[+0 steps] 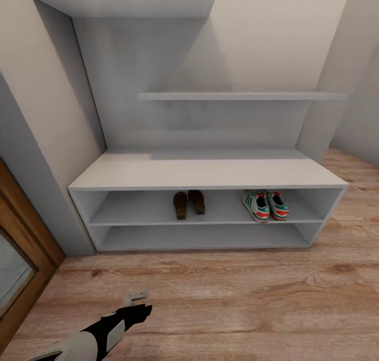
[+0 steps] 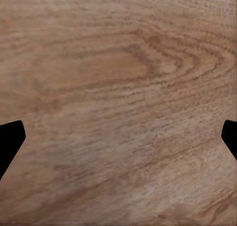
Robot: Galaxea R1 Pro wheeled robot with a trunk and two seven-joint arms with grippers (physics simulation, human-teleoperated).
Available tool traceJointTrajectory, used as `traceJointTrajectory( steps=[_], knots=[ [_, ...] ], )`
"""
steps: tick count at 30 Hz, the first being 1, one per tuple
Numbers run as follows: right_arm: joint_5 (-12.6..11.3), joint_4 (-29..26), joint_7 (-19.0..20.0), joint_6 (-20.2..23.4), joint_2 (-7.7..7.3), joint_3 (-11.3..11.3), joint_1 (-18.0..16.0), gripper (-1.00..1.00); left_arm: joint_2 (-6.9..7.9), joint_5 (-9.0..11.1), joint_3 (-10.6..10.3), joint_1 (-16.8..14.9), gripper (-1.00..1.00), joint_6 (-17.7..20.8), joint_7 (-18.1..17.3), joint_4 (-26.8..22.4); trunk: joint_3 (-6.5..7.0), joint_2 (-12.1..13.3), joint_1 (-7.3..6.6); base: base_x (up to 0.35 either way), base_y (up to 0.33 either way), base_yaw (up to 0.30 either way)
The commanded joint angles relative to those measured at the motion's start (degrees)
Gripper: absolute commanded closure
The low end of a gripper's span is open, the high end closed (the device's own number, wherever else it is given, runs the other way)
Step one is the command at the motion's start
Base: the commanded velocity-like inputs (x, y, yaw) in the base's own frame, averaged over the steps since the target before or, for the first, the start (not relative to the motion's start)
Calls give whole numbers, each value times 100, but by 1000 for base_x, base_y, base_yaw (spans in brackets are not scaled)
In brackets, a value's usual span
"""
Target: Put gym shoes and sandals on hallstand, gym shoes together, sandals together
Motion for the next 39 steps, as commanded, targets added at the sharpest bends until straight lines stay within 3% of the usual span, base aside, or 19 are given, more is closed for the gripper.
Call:
traceJointTrajectory(
  steps=[1, 39],
  knots=[
    [-56, 12, 4, -38, 3, 40, 15, -100, 0, -45, 48, -2, -100, -10, -14, 1, -5, -2, -2, -51, 0, 0],
    [-64, 19, 29, -66, 28, 41, 153, -100, 1, -45, 48, -2, -100, -10, -16, 1, -5, -2, -2, -14, 0, 0]
  ],
)
